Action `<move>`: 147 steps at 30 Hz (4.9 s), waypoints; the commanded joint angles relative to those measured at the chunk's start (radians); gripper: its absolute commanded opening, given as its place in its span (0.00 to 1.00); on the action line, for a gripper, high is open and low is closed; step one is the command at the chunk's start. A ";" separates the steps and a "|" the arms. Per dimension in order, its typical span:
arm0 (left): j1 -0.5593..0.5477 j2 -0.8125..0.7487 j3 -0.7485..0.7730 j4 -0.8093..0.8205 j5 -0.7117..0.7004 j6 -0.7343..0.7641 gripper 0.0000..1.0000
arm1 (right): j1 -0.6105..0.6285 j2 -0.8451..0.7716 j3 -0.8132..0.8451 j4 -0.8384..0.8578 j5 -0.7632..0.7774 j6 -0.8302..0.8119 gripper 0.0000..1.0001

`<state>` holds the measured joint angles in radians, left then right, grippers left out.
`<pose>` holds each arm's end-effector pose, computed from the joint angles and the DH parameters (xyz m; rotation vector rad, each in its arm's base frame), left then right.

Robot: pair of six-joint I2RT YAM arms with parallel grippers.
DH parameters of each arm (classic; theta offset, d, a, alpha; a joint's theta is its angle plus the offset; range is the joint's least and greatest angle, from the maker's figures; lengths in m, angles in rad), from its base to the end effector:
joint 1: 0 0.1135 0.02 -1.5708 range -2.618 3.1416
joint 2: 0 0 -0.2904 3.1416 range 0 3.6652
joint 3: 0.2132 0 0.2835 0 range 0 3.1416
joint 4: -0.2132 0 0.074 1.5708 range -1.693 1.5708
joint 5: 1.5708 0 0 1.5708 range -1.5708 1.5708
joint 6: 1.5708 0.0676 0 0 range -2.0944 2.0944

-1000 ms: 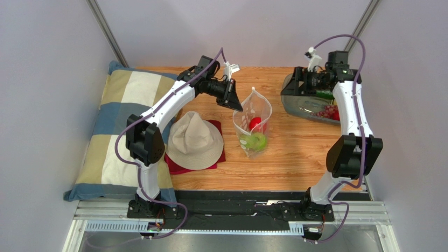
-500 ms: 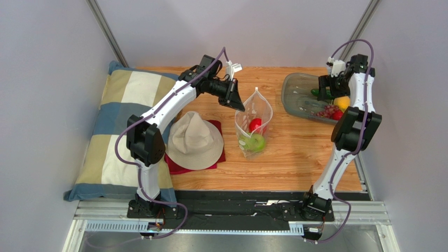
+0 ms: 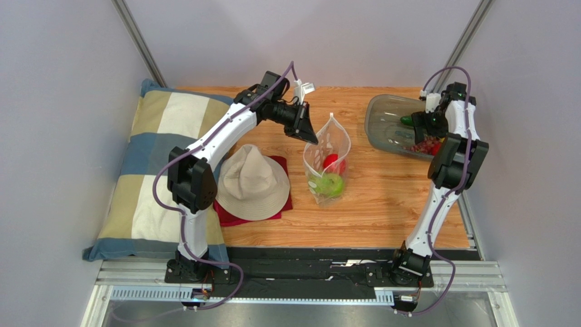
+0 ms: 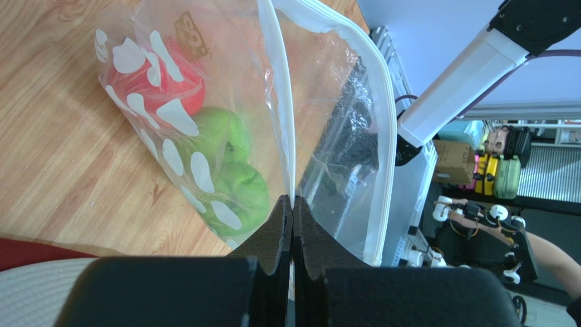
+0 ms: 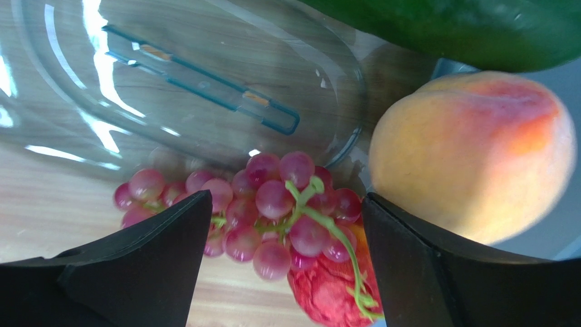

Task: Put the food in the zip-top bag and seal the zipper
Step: Pick up the fake fruit from the bin, then place the fake fruit in the zipper food storage bag, then pick up the fake fruit from the bin.

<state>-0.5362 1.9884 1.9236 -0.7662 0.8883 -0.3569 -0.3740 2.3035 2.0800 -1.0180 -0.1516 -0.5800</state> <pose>0.4003 -0.2989 0.3347 0.6718 2.4077 -1.4667 0.5094 -0.1890 0.1932 -0.3207 2.7620 -0.0245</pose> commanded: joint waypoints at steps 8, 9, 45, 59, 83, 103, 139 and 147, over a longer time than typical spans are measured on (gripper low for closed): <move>-0.002 0.015 0.041 -0.016 0.017 0.019 0.00 | 0.003 0.039 -0.003 0.081 -0.009 0.052 0.46; -0.002 0.016 0.044 -0.016 0.015 0.019 0.00 | 0.003 0.033 -0.001 0.081 -0.016 0.058 0.38; -0.002 0.020 0.048 -0.004 0.028 0.007 0.00 | 0.320 -0.748 0.017 0.087 -0.568 0.335 0.00; -0.002 -0.005 0.041 -0.019 0.035 0.029 0.00 | 0.777 -0.898 -0.274 0.170 -0.424 -0.079 0.00; -0.002 -0.025 0.029 -0.022 0.049 0.042 0.00 | 0.871 -0.826 -0.417 0.203 -0.404 -0.341 0.85; -0.002 -0.017 0.038 -0.051 0.044 0.070 0.00 | 0.023 -0.508 -0.155 0.070 -0.294 0.322 0.92; 0.001 0.047 0.077 -0.097 0.024 0.088 0.00 | -0.055 -0.079 -0.161 0.048 0.037 0.169 0.74; 0.001 0.040 0.074 -0.097 0.023 0.091 0.00 | -0.048 -0.173 -0.141 0.038 -0.022 0.183 0.34</move>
<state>-0.5354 2.0331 1.9724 -0.8562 0.9062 -0.2848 -0.4274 2.2238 1.9171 -0.9909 -0.1272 -0.4042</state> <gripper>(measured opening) 0.008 0.563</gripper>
